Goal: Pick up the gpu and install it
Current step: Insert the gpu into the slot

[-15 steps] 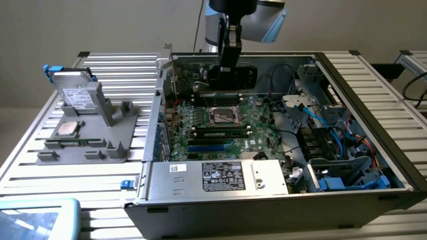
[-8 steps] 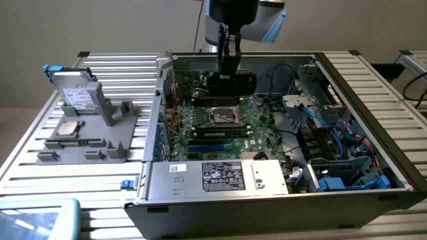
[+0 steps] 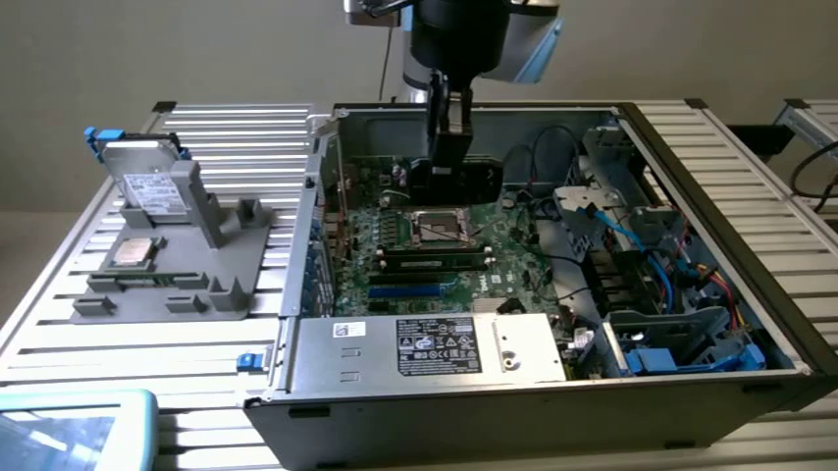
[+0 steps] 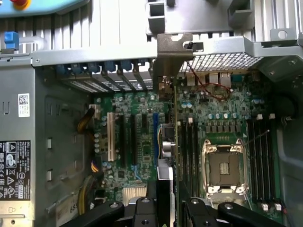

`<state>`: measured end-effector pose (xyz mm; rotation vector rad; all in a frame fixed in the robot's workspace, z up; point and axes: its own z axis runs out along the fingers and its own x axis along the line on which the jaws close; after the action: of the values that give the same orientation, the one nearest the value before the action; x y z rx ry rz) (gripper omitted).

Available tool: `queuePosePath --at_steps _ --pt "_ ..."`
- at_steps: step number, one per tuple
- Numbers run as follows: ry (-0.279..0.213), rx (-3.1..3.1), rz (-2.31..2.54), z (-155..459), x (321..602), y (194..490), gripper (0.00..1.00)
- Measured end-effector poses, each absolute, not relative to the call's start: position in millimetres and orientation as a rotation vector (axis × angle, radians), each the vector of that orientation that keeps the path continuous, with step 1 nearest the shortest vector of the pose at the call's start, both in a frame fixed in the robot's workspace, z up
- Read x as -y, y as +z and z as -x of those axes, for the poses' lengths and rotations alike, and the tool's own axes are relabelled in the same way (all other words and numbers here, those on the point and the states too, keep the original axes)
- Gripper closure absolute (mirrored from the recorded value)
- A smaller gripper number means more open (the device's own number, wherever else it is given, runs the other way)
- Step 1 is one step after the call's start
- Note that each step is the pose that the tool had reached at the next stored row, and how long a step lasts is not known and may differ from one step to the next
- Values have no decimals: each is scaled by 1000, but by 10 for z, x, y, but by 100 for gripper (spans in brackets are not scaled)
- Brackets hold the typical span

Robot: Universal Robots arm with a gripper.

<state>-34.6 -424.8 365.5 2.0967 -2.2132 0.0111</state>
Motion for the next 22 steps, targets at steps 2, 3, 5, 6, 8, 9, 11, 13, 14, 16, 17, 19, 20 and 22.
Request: queuePosePath --at_steps 2,3,5,6,8,9,11,13,14,16,17,19,20,22 --pt "9 2214 -2098 348 4265 3621 73" --pt "7 2215 -2099 350 4277 3601 73" --pt "1 2218 -2102 353 4299 3569 73" --pt "-5 2220 -2104 355 4312 3558 73" --pt "-17 2225 -2110 362 4347 3538 73" --pt "-23 2228 -2113 368 4364 3530 73" --pt "-33 2232 -2117 386 4392 3515 73" --pt "-35 2232 -2118 394 4395 3509 73" --pt "-35 2232 -2118 397 4401 3507 73" --pt "-35 2232 -2118 397 4421 3481 73" --pt "-35 2232 -2118 397 4431 3463 73" --pt "-35 2232 -2118 398 4455 3427 73" --pt "-35 2232 -2118 398 4464 3408 73" --pt "-35 2232 -2118 397 4482 3372 73"
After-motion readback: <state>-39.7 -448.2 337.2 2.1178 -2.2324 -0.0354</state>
